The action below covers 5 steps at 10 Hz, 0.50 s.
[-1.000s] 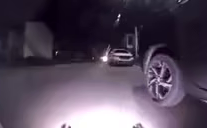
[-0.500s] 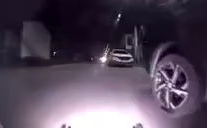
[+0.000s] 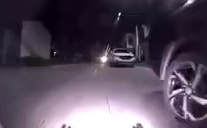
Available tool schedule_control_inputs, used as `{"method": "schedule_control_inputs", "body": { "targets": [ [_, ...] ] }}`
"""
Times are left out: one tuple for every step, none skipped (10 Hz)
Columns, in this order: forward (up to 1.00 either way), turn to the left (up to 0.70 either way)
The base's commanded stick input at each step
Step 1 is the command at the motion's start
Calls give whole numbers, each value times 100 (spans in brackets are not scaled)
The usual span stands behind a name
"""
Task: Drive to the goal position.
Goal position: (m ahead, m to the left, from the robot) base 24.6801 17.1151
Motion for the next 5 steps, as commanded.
{"method": "schedule_control_inputs", "body": {
  "targets": [
    [60, -12],
    [60, -15],
    [60, -15],
    [60, -15],
    [60, -15]
  ]
}}
